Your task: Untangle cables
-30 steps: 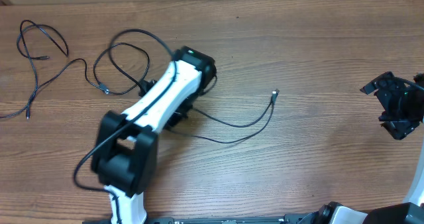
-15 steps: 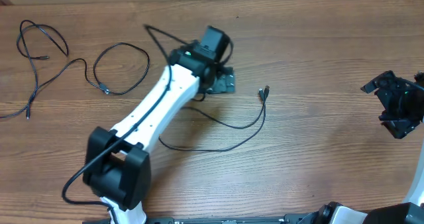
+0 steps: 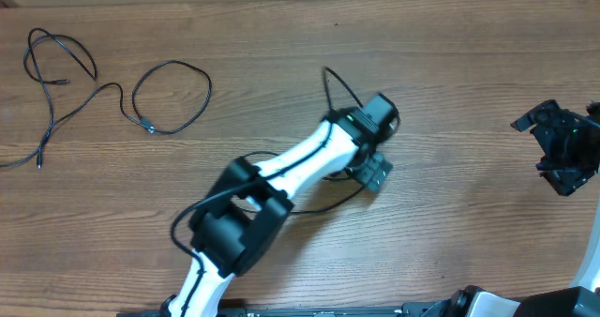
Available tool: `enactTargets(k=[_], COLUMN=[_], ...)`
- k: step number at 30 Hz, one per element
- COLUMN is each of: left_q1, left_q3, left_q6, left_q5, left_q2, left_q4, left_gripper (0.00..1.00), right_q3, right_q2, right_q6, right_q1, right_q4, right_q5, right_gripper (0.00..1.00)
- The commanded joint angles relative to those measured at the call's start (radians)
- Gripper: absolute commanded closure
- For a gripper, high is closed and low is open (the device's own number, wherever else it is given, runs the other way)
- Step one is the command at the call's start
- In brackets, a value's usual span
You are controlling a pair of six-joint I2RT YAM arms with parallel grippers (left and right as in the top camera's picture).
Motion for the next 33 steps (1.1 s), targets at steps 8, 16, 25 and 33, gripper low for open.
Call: enactTargets(k=[8,16,25,33], left_q1=[-0.024,0.026,0.174,0.394], left_q3=[-0.006,0.061,0.092,0.092], left_q6=[0.213,0.212,0.201,0.156], left_q5=[-0.018,-0.155,-0.175,-0.175], left_q2=[0.028,-0.022,-0.288,-0.488], left_q4=[-0.031,-0.261,-0.448,-0.534], left_gripper=[0.96,0.95,0.95,0.95], right_q3=[0.013,0.013,0.013,0.013], right_q2=[-0.014,-0.014,-0.014,-0.014], right_q6=[-0.004,-0.003,-0.001,-0.001], right_q1=[0.000,0.000,0.000,0.000], right_q4=[0.012,0.013,0.013,0.013], right_q5=[0.000,0.000,0.000,0.000], right_gripper=[0.00,0.00,0.00,0.00])
